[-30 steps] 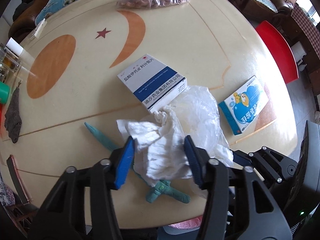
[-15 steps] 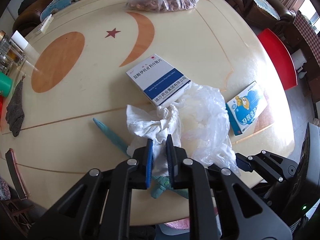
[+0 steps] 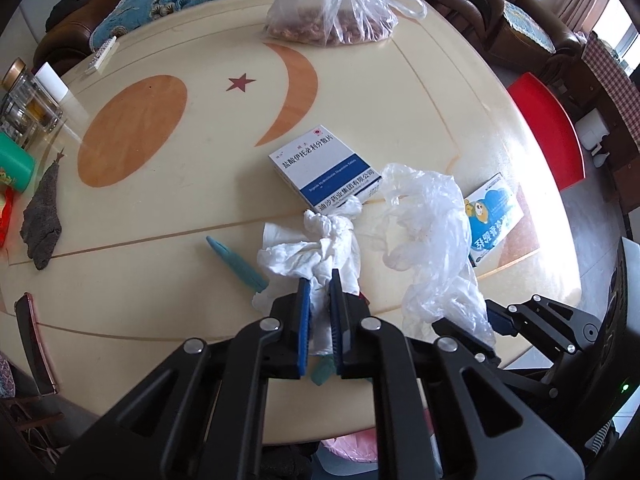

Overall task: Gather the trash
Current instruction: 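Grasp the white tissue with the left gripper while the right grasps the clear plastic bag, then lift the tissue with the left gripper while the right carries the plastic bag toward the bin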

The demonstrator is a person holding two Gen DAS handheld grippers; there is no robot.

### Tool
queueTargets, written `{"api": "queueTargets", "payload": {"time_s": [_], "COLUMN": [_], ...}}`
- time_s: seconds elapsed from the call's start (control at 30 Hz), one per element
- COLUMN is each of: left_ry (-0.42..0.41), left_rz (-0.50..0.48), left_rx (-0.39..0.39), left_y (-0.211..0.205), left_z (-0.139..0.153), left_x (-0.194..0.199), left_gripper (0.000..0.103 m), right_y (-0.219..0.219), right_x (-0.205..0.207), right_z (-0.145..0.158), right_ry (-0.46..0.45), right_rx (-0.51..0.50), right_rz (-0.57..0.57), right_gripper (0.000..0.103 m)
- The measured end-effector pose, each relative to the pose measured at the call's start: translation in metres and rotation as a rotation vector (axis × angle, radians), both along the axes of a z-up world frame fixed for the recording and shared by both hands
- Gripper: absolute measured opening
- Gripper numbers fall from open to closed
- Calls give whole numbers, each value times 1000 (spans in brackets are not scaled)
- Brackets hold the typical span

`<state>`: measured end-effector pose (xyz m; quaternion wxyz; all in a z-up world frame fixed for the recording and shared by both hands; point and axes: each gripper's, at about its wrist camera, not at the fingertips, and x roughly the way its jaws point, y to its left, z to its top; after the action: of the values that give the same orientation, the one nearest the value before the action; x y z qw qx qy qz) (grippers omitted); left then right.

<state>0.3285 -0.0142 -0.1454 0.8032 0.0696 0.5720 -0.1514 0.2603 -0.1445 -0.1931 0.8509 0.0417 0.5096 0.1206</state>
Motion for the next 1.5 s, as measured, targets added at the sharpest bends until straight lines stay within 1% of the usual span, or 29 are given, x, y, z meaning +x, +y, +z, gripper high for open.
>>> {"api": "queueTargets", "payload": {"time_s": [0.27, 0.57, 0.77, 1.03, 1.27, 1.5], "left_ry": [-44, -94, -121, -162, -190, -209], "left_rz": [-8, -28, -38, -80, -105, -128], "left_rx": [-4, -16, -21, -28, -28, -23], "left_y": [5, 8, 11, 7, 4, 1], "left_z": [16, 41, 55, 73, 84, 89], "left_x": [-13, -39, -63, -104, -133, -162], "left_gripper": [10, 10, 10, 10, 10, 10], "right_y": [0, 2, 1, -2, -5, -5], "right_x": [-8, -25, -44, -75, -103, -131], "right_z": [18, 44, 65, 94, 111, 122], "right_ry": [-35, -74, -105, -151, -172, -188], "right_rx": [-16, -32, -46, -63, -68, -86], "right_rz": [-10, -20, -30, -39, -53, -52], "right_gripper": [25, 25, 25, 25, 25, 25]}}
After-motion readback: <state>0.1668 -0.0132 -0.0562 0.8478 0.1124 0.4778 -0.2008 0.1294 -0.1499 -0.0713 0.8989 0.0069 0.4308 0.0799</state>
